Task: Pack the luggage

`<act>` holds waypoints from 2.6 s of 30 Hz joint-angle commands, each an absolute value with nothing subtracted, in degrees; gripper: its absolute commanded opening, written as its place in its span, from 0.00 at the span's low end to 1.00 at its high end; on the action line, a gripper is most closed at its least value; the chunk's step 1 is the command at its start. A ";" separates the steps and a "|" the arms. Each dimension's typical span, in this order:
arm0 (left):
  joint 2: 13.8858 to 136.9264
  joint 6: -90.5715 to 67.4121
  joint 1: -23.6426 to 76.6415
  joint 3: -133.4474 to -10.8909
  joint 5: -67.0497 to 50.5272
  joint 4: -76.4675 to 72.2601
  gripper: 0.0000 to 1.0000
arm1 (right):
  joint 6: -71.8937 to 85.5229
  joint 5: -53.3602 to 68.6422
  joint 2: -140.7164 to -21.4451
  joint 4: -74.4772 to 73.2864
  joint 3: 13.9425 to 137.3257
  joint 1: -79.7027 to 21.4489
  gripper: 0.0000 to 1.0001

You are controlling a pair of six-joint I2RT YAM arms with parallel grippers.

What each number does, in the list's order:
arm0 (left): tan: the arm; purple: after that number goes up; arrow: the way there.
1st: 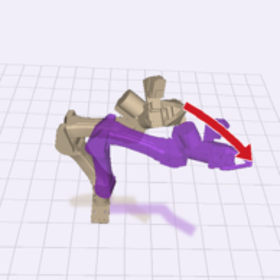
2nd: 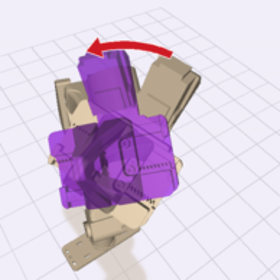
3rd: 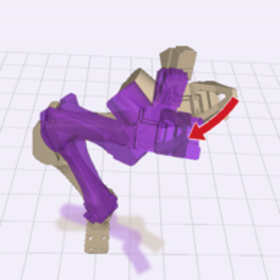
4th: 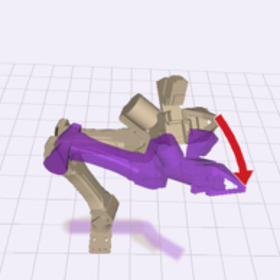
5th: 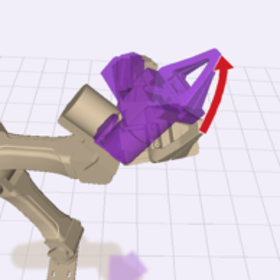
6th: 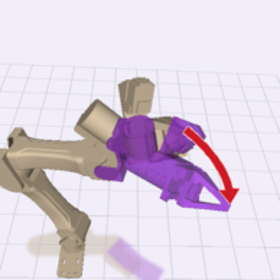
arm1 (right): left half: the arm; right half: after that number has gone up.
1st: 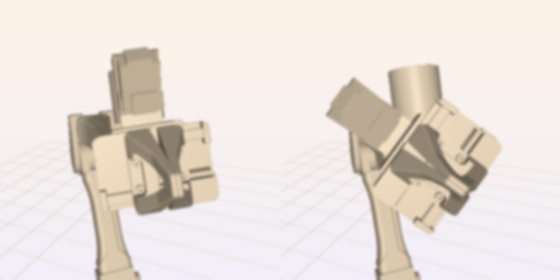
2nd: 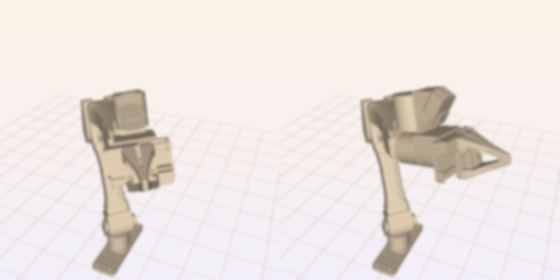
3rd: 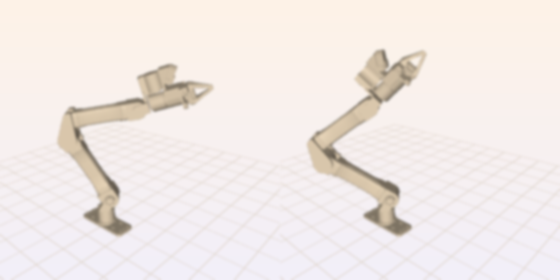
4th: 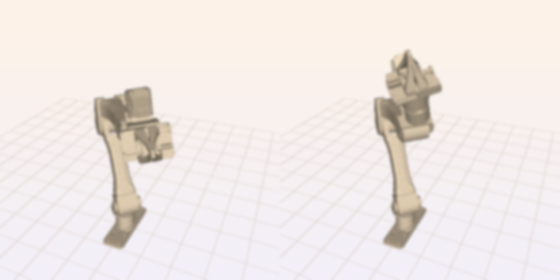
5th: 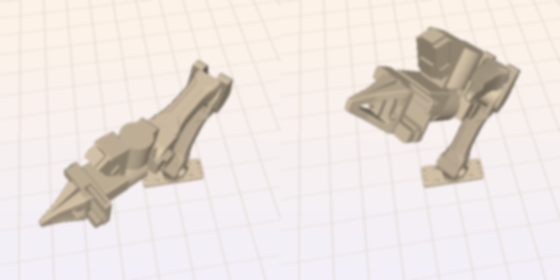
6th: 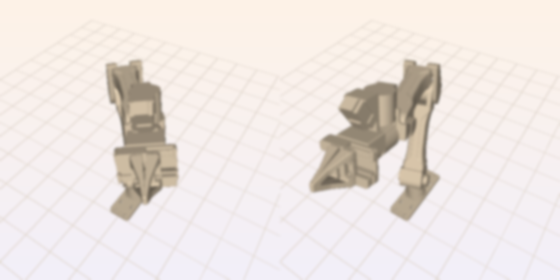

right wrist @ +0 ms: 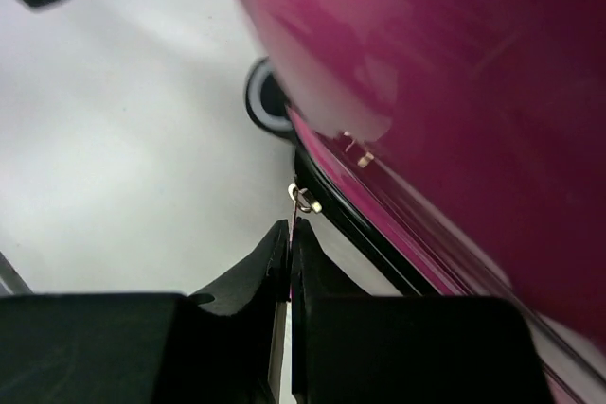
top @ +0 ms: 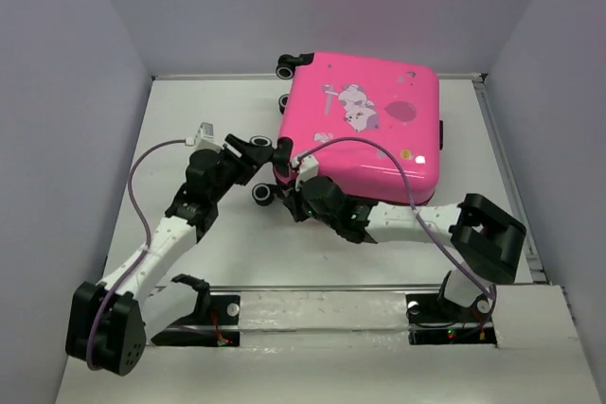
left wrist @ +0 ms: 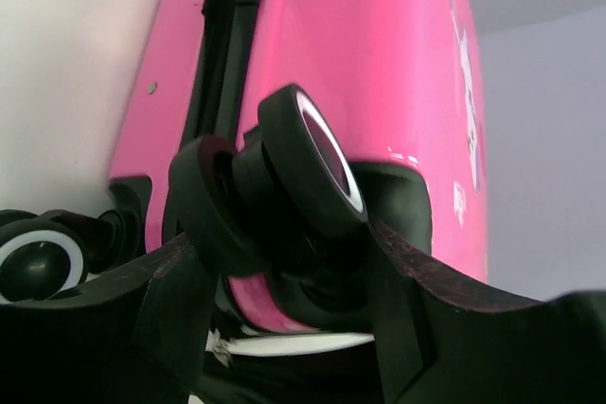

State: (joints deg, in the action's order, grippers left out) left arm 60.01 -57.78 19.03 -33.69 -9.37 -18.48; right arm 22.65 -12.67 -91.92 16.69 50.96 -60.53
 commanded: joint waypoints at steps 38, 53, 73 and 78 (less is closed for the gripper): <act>67.90 -23.03 22.06 -62.22 9.06 10.38 0.78 | 30.23 -14.61 -57.74 -19.70 54.15 -20.58 1.00; 71.81 -28.38 22.14 -43.79 -15.62 -2.09 0.55 | 27.95 14.04 -80.22 -11.26 63.18 -20.57 0.98; 71.98 -44.30 49.83 -45.94 -18.81 -23.12 0.60 | 28.49 38.40 -124.64 -25.83 134.11 -20.57 1.00; 77.07 -43.42 49.83 -52.11 -20.74 -22.76 0.63 | 22.60 38.06 -114.46 -26.72 131.23 -20.04 1.00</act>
State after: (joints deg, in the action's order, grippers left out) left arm 75.18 -43.42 49.93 -46.11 -15.66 -21.82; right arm 26.02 31.59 -124.92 -21.56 130.85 -19.84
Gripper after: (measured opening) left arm 0.619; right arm 0.997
